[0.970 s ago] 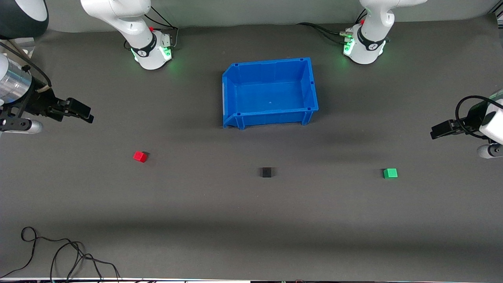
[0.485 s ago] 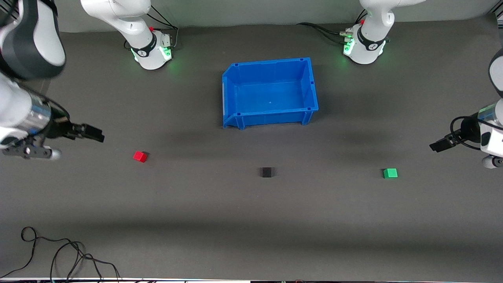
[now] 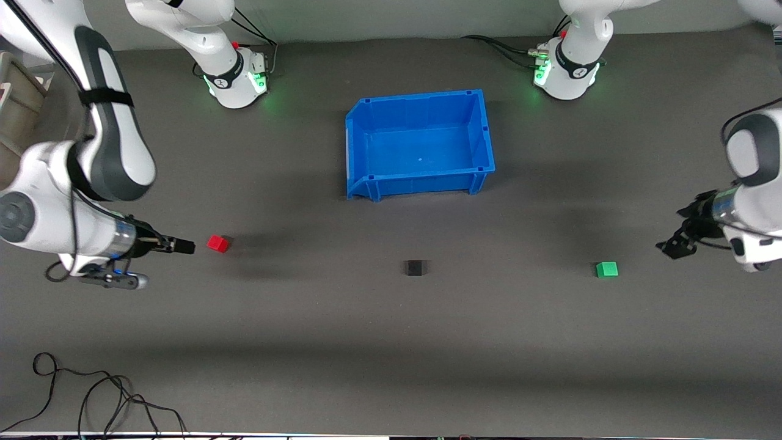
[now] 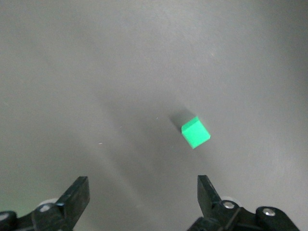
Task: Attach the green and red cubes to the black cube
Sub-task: 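Reach the right gripper to the red cube while the left gripper reaches the green cube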
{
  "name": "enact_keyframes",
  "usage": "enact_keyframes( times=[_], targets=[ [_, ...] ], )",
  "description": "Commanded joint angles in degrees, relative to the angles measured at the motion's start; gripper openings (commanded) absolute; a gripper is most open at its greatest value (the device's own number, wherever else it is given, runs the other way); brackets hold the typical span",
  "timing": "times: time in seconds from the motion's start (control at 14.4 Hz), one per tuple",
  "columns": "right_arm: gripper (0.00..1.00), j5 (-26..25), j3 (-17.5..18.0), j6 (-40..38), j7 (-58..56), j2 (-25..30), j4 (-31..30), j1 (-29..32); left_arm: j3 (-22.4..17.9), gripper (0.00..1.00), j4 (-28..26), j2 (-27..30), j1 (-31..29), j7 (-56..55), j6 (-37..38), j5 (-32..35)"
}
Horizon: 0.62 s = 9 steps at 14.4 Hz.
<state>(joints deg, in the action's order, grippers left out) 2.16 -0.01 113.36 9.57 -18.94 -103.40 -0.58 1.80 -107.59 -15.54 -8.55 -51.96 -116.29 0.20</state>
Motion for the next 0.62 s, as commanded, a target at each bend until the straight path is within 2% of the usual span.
enact_keyframes(
  times=[0.0, 0.14, 0.28, 0.42, 0.55],
  targets=[
    [1.0, -0.41, -0.35, 7.63, 0.1, -0.48, -5.83, -0.3, -0.13, 0.99, 1.5, -4.57, 1.43, -13.29, -4.01, -0.37],
    [1.0, -0.32, -0.43, 13.97, 0.18, -1.54, -9.7, -0.21, -0.13, 0.93, 2.3, -7.3, 1.35, -21.13, -6.57, -0.38],
    [1.0, -0.23, -0.52, 19.25, 0.18, -3.55, -12.08, -0.04, -0.13, 0.92, 2.48, -8.8, 1.52, -22.83, -7.98, -0.46],
    [1.0, 0.55, -0.79, 21.9, 0.27, -5.14, -13.23, 0.23, -0.13, 0.92, 2.74, -9.86, 1.7, -25.8, -10.86, -1.69],
    [1.0, 3.89, -0.79, 22.26, 0.18, -6.54, -13.24, 0.32, -0.13, 0.92, 2.57, -13.62, 2.22, -26.08, -16.74, -1.69]
  ],
)
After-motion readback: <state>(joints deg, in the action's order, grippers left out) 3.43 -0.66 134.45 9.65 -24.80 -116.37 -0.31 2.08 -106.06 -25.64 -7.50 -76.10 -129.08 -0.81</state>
